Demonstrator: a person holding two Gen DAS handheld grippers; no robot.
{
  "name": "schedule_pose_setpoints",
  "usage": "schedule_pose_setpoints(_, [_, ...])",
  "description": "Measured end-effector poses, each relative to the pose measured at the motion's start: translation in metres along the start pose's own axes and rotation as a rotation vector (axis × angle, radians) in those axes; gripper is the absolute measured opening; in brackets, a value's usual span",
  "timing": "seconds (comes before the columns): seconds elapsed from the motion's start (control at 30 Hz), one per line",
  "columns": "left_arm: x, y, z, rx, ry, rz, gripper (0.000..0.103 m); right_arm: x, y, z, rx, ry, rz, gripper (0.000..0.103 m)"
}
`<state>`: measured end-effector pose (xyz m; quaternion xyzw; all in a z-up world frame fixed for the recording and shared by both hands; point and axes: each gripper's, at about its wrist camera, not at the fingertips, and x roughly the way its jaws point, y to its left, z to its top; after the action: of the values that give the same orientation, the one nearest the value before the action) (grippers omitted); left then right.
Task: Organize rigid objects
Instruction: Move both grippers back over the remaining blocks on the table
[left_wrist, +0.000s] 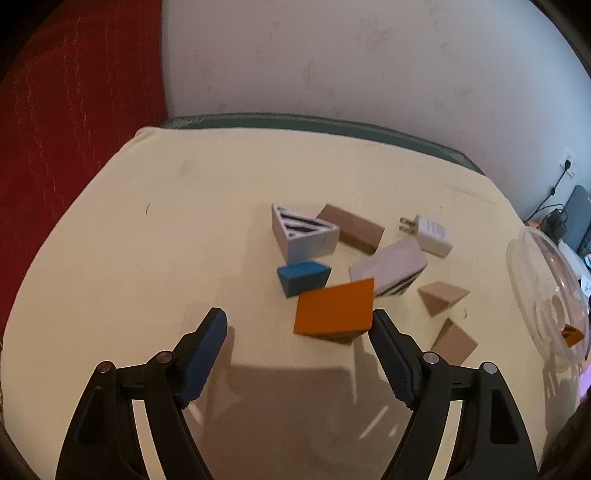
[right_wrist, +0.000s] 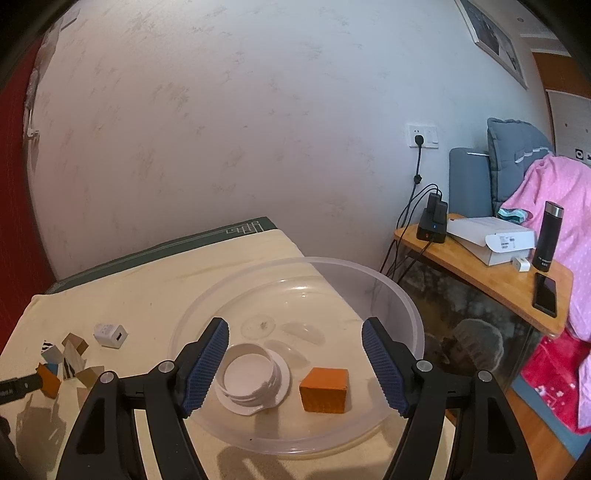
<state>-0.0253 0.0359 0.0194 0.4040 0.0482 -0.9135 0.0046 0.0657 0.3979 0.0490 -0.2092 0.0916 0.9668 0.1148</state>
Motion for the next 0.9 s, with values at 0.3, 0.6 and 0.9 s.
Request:
schedule_pose_setpoints(0.3, [0.000, -0.005, -0.006, 0.016, 0.009, 0.012, 0.083, -0.001, 0.001, 0.000, -0.007, -0.004, 0.000, 0.078])
schedule_pose_setpoints(0.6, [0.008, -0.006, -0.006, 0.006, 0.025, 0.032, 0.083, -0.001, 0.002, 0.001, -0.003, -0.003, 0.003, 0.078])
schedule_pose_setpoints(0.9, [0.012, 0.004, -0.004, -0.033, 0.046, 0.015, 0.084, -0.003, 0.004, 0.001, -0.008, -0.007, 0.009, 0.078])
